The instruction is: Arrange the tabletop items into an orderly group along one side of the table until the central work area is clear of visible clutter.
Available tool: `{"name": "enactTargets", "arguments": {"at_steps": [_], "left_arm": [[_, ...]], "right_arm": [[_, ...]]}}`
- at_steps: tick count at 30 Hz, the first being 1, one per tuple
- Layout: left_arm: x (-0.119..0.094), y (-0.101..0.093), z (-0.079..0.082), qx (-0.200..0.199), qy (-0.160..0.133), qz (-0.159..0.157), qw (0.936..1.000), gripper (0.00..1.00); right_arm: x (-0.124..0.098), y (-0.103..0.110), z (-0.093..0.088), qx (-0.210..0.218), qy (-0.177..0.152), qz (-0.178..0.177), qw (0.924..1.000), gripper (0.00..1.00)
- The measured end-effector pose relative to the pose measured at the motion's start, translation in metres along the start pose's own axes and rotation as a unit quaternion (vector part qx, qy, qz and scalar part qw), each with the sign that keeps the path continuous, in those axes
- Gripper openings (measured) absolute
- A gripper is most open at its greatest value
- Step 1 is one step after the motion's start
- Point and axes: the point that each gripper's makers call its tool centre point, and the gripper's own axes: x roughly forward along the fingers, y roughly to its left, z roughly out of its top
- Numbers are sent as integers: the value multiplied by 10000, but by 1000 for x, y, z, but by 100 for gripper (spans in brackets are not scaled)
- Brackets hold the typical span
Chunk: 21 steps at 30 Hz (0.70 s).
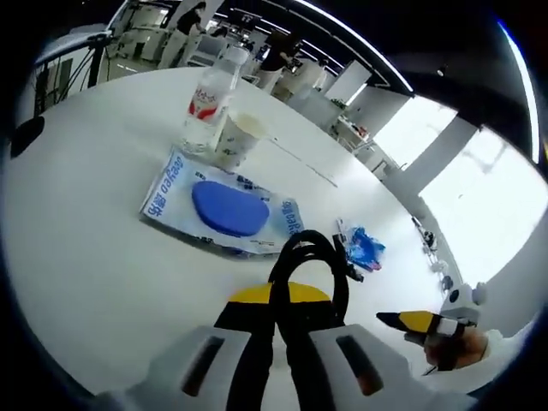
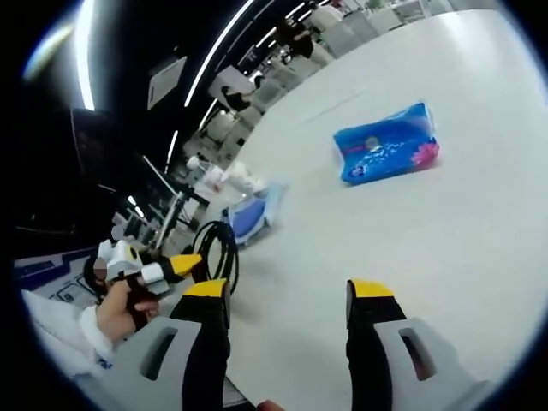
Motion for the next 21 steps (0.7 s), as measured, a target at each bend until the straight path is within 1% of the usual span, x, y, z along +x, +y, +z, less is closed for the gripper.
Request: {"name": "enactTargets", "arguments": {"at_steps": [5, 7, 9, 12, 15, 17, 21], "left_arm": [[-2, -18, -1, -127, -38, -221, 9997, 0], [-1, -23, -2, -124, -32, -259, 9996, 0], [-1, -32, -3, -129, -38, -330, 9994, 0], [-2, -43, -1, -198, -155, -450, 9987, 0], [-1, -51, -1, -223, -185, -524, 9982, 0], [0, -54, -1, -205, -189, -550, 9981, 0], [0, -58, -3, -212, -195, -579, 9979, 0]], "right_arm": [[3, 11, 0, 5, 44, 208, 9998, 56], [5, 16, 0, 32, 65, 300, 9995, 58], [8, 27, 1, 112, 70, 507, 9986, 61], [13, 39, 1, 125, 103, 700, 9974, 64], [17, 53, 1, 241, 112, 960, 9950, 65], [19, 62, 4, 344, 54, 1123, 9931, 66], [22, 67, 5, 339, 92, 1166, 9926, 65]]}}
